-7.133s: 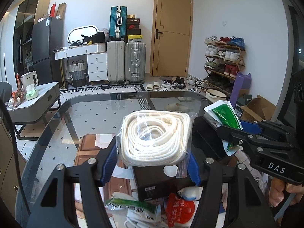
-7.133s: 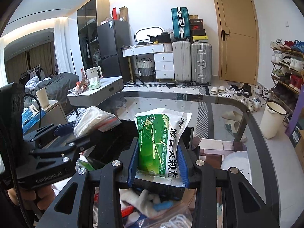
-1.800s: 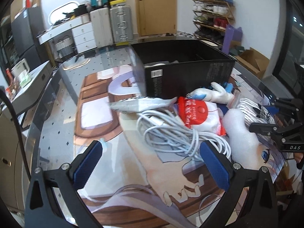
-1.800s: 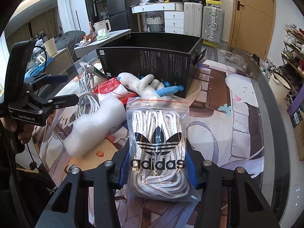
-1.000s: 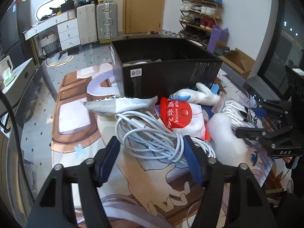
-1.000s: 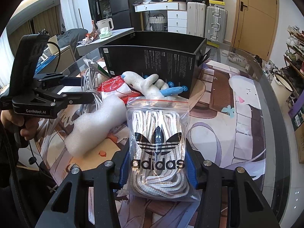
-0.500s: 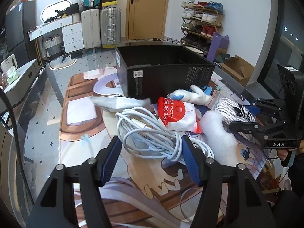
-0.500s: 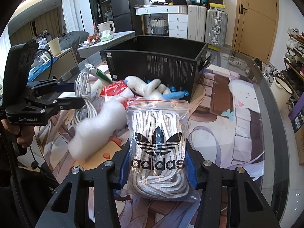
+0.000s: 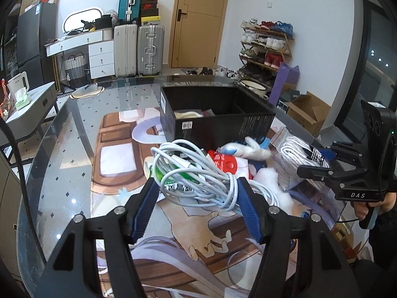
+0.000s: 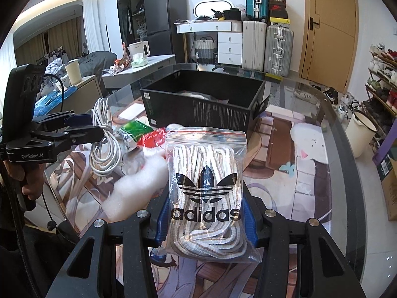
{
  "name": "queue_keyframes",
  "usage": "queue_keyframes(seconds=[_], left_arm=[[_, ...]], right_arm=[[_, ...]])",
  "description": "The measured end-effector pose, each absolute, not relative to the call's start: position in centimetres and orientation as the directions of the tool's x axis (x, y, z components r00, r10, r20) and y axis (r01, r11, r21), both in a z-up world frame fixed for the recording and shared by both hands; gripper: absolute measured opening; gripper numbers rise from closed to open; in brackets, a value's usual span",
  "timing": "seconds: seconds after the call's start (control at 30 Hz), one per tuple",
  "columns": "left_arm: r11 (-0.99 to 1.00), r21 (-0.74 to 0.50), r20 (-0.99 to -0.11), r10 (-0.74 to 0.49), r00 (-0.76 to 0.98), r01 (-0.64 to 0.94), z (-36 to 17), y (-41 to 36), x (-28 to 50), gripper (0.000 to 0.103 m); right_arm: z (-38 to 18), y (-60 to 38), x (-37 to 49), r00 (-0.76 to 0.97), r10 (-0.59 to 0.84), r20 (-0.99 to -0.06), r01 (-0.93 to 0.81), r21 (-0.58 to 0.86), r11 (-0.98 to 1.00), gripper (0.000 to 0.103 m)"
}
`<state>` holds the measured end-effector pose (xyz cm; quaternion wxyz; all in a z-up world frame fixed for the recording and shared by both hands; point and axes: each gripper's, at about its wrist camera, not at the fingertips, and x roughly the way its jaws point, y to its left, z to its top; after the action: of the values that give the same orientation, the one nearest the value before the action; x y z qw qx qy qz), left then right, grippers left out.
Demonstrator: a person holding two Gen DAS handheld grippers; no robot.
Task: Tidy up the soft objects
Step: 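Carry adidas bag with right gripper while left gripper carries cable bundle over black box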
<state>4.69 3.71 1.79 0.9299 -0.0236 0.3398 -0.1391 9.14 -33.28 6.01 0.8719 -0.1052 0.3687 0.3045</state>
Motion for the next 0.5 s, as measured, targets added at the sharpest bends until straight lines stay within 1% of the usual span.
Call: queue_keyframes(seconds=[0.5], left_arm=[[0.971,-0.132,-0.565,-0.238,0.79,0.198,4.5,3.3,7.4,0.063]], right_arm=[[9.2,-32.2,10.5,0.606,0.46,-0.649,-0.592,0.019,0.806,0.049]])
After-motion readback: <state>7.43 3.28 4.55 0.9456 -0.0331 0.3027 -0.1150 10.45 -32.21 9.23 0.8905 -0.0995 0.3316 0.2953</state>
